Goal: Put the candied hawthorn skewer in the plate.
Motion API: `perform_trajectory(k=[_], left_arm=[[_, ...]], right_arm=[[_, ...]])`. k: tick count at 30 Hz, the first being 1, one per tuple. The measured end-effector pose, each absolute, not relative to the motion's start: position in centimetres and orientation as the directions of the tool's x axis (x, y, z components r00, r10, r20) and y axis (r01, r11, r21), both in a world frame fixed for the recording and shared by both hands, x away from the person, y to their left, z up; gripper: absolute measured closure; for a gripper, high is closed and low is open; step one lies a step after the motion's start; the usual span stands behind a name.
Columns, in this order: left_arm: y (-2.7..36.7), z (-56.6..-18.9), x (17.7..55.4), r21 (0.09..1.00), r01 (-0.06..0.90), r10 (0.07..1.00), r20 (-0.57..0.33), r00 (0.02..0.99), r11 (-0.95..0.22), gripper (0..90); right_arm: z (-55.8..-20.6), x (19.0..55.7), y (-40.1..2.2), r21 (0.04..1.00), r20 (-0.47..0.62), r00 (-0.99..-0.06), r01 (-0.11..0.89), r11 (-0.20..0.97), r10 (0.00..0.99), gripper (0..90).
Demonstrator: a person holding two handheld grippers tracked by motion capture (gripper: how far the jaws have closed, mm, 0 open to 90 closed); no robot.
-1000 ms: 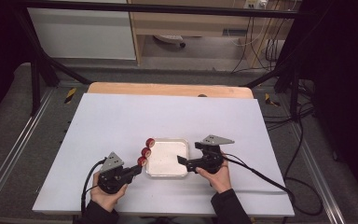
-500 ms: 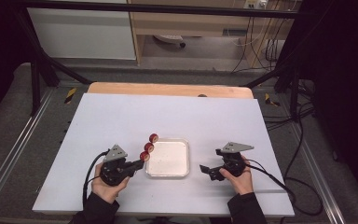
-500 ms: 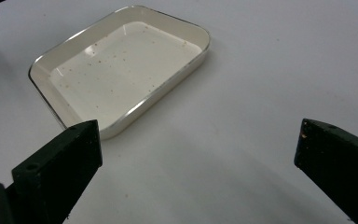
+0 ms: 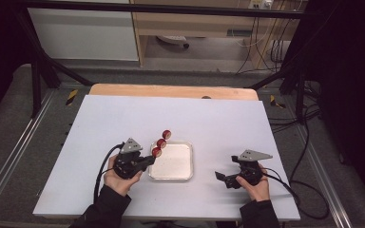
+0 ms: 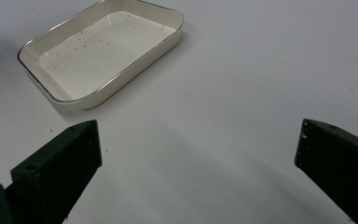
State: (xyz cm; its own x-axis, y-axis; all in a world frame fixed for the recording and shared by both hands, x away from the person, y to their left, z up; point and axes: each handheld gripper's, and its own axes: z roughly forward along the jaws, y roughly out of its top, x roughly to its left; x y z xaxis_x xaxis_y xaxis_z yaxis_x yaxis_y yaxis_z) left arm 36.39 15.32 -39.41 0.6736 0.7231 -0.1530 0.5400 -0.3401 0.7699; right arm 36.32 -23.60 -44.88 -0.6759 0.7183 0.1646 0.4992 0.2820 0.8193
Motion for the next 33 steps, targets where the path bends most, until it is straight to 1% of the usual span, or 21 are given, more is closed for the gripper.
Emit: perform_trajectory(k=[7, 13, 23, 33], left_arm=[[13.9, -40.0, 37.3, 0.736, 0.557, 0.717, -0.14, 0.682, -0.386, 87.8], [12.8, -40.6, 38.2, 0.699, 0.587, 0.719, -0.149, 0.678, -0.409, 87.7], [11.4, -41.9, 38.7, 0.645, 0.606, 0.727, -0.114, 0.678, -0.465, 87.8], [11.1, -42.4, 38.7, 0.599, 0.628, 0.743, -0.08, 0.665, -0.497, 87.8]], right_arm=[[-45.0, 36.2, -23.8, 0.817, 0.161, -0.675, 0.501, 0.287, 0.72, 0.8], [-45.1, 36.2, -23.8, 0.81, 0.15, -0.677, 0.502, 0.303, 0.72, 0.6], [-45.2, 36.1, -23.8, 0.815, 0.165, -0.676, 0.504, 0.287, 0.719, 0.7], [-45.2, 36.0, -23.8, 0.814, 0.164, -0.681, 0.502, 0.292, 0.713, 0.7]])
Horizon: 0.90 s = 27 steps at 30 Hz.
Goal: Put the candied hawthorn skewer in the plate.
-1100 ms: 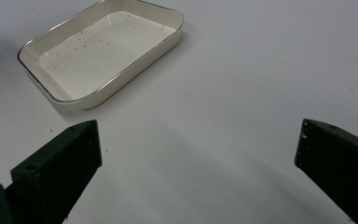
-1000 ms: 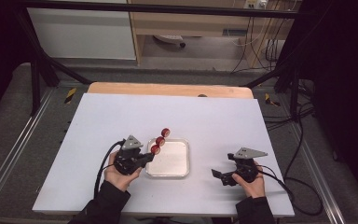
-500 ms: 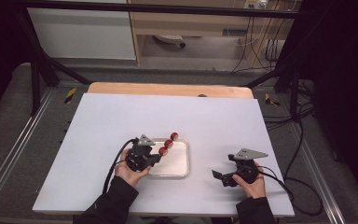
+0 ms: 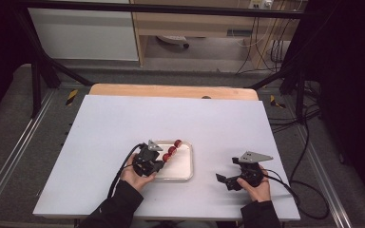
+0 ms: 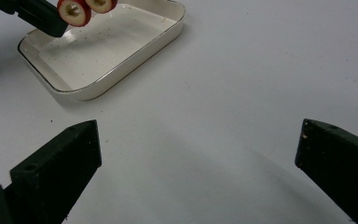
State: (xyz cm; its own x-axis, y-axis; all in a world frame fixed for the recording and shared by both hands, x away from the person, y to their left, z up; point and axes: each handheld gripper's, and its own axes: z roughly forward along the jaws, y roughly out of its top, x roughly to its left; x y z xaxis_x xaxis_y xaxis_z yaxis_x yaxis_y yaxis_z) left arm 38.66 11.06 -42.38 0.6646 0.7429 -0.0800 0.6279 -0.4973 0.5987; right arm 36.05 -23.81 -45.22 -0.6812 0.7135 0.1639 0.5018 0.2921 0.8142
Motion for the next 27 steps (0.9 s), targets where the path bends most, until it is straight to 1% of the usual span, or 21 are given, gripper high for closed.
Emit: perform_trajectory(k=[7, 18, 24, 27], left_arm=[[10.7, -43.0, 38.7, 0.573, 0.632, 0.746, -0.052, 0.664, -0.522, 87.8], [10.7, -43.2, 38.7, 0.569, 0.631, 0.743, -0.053, 0.668, -0.527, 87.1], [11.2, -42.8, 38.6, 0.591, 0.611, 0.725, -0.062, 0.686, -0.527, 79.4], [11.8, -42.3, 38.4, 0.614, 0.586, 0.711, -0.058, 0.701, -0.528, 71.5]], right_arm=[[-45.2, 36.0, -23.8, 0.816, 0.165, -0.68, 0.501, 0.289, 0.714, 0.7], [-45.2, 36.0, -23.8, 0.814, 0.169, -0.679, 0.504, 0.287, 0.714, 0.8], [-45.2, 36.0, -23.8, 0.814, 0.169, -0.678, 0.506, 0.287, 0.716, 0.7], [-45.2, 36.0, -23.8, 0.816, 0.167, -0.678, 0.503, 0.285, 0.716, 0.7]])
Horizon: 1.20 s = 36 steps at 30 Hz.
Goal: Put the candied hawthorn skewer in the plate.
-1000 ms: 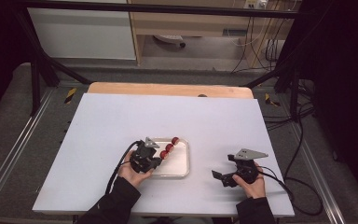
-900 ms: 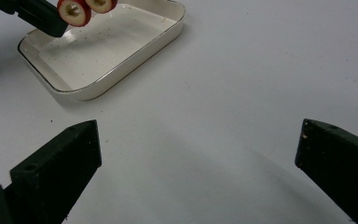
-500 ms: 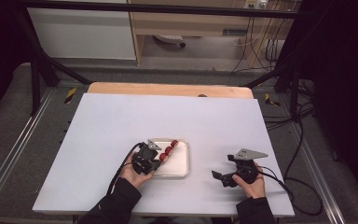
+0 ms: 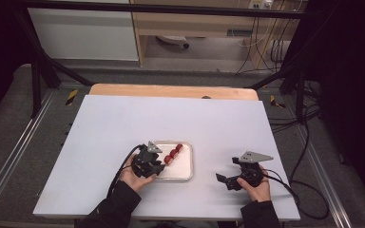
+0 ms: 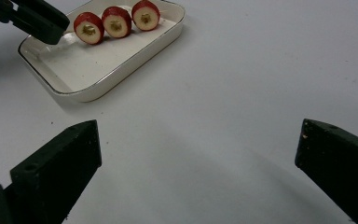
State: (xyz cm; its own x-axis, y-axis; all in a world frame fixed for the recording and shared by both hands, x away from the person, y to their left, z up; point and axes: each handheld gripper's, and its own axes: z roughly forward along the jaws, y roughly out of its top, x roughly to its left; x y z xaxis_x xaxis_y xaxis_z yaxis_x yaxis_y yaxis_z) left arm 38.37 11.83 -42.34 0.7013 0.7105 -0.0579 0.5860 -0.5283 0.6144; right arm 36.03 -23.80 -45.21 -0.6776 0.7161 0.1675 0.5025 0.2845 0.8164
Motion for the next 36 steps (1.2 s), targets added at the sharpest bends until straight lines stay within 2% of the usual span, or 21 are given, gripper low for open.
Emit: perform_trajectory(k=[8, 12, 18, 27, 36], left_arm=[[14.6, -41.1, 38.0, 0.681, 0.518, 0.661, -0.066, 0.747, -0.517, 42.0], [16.4, -41.1, 37.7, 0.688, 0.521, 0.652, -0.091, 0.753, -0.506, 28.3], [19.3, -41.8, 37.2, 0.7, 0.516, 0.672, -0.07, 0.737, -0.493, 15.3], [23.7, -43.2, 35.8, 0.736, 0.522, 0.713, -0.078, 0.697, -0.43, 7.3], [26.6, -44.7, 35.2, 0.746, 0.533, 0.734, -0.089, 0.673, -0.399, 6.3]], right_arm=[[-45.2, 36.0, -23.8, 0.816, 0.162, -0.679, 0.501, 0.29, 0.716, 0.7], [-45.2, 36.0, -23.9, 0.815, 0.162, -0.678, 0.502, 0.29, 0.717, 0.7], [-45.2, 36.0, -23.8, 0.81, 0.167, -0.676, 0.509, 0.291, 0.718, 0.7], [-45.4, 36.0, -23.7, 0.8, 0.163, -0.677, 0.517, 0.306, 0.717, 0.5], [-45.6, 36.0, -23.6, 0.792, 0.159, -0.68, 0.521, 0.319, 0.715, 0.5]])
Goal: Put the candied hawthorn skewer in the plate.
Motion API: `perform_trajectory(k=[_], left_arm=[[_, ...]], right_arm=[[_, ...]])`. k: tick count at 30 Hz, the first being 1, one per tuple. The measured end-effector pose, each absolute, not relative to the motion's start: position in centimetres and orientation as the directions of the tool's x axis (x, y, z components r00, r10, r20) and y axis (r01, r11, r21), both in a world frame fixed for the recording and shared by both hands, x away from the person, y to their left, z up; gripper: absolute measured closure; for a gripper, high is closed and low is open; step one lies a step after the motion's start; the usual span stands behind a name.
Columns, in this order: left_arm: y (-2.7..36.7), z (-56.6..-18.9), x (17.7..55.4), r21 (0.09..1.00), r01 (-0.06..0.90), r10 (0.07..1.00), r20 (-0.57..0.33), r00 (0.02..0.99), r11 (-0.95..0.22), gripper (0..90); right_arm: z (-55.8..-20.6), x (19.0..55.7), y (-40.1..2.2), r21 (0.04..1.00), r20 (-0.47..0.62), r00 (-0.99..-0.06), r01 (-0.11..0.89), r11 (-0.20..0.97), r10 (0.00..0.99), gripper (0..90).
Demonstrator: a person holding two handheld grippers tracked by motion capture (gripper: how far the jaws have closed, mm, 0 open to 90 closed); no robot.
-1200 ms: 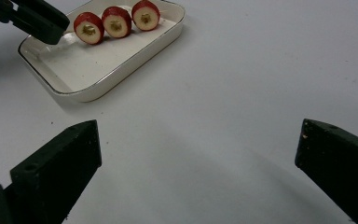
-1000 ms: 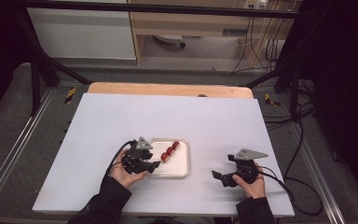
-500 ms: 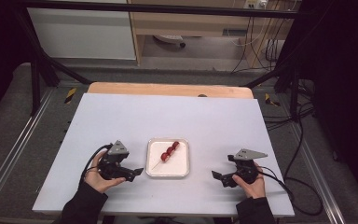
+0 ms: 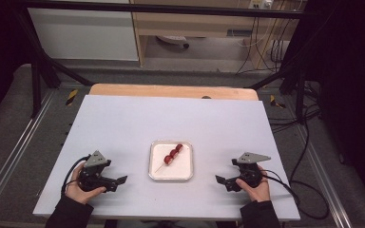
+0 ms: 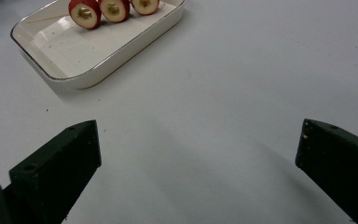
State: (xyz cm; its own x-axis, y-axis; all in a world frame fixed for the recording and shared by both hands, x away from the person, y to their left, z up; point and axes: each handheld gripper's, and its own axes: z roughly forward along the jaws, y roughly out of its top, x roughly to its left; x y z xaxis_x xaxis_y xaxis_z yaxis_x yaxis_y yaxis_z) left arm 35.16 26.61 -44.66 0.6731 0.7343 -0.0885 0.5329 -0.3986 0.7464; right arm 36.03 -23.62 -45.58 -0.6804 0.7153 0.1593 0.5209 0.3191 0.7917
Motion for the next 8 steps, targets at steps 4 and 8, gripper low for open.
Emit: perform_trajectory(k=[4, 8], left_arm=[[26.93, -44.81, 35.05, 0.752, 0.523, 0.731, -0.081, 0.678, -0.401, 6.5], [26.85, -44.97, 35.1, 0.747, 0.523, 0.729, -0.075, 0.68, -0.411, 6.2]], right_arm=[[-45.56, 35.98, -23.64, 0.791, 0.159, -0.682, 0.521, 0.321, 0.714, 0.5], [-45.53, 36.0, -23.65, 0.792, 0.163, -0.681, 0.522, 0.318, 0.713, 0.5]])
